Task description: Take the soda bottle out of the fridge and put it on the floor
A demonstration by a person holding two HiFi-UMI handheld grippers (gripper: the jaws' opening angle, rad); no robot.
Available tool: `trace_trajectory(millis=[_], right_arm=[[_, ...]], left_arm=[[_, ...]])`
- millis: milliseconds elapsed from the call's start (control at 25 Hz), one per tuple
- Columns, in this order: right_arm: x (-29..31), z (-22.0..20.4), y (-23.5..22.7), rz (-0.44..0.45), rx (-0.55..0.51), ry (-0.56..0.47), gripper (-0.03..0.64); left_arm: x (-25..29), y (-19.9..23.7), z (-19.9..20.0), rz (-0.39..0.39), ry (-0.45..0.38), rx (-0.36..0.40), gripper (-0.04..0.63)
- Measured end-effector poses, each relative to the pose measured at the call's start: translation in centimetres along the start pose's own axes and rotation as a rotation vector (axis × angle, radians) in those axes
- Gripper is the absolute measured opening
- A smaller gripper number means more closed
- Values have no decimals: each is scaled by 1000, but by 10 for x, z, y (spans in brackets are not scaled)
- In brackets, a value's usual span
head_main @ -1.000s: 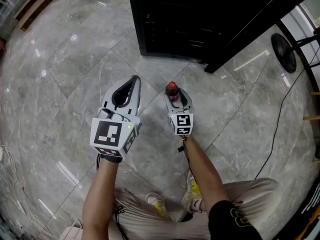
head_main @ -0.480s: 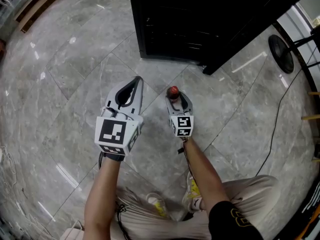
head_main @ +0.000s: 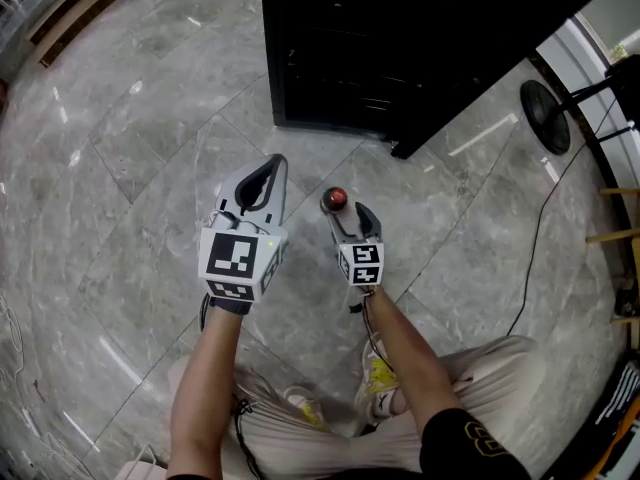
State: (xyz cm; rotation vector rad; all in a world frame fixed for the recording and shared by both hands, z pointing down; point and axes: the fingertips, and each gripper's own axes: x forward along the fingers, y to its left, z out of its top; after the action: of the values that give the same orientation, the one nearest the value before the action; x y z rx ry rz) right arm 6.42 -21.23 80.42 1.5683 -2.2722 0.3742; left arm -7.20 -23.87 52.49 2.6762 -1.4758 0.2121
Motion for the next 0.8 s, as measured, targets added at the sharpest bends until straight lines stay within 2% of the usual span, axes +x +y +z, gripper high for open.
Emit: trace_trajectory(millis=[120,200,320,480,640,800], right_arm=[[-16,15,-18,-34,49,-5,289],[-20,45,-31,-56,61,-37,293],[-20,124,-45,-48,18,-130,293],[-34,238,-47,19,-72,-221,273],[-88,320,-43,71,-79,-272,265],[-159,384,-48,62,-44,-436,238]], left_arm=[[3,-4,6,-11,-12,-3,17],[3,-6,10,-16,-18,6,17],[1,-6,14,-15,-23,18,17],[-1,1,20,-8,-34,13,17],[-4,4,18,-11,-28,9,17],[-8,0,16,-36,-14,25,17]])
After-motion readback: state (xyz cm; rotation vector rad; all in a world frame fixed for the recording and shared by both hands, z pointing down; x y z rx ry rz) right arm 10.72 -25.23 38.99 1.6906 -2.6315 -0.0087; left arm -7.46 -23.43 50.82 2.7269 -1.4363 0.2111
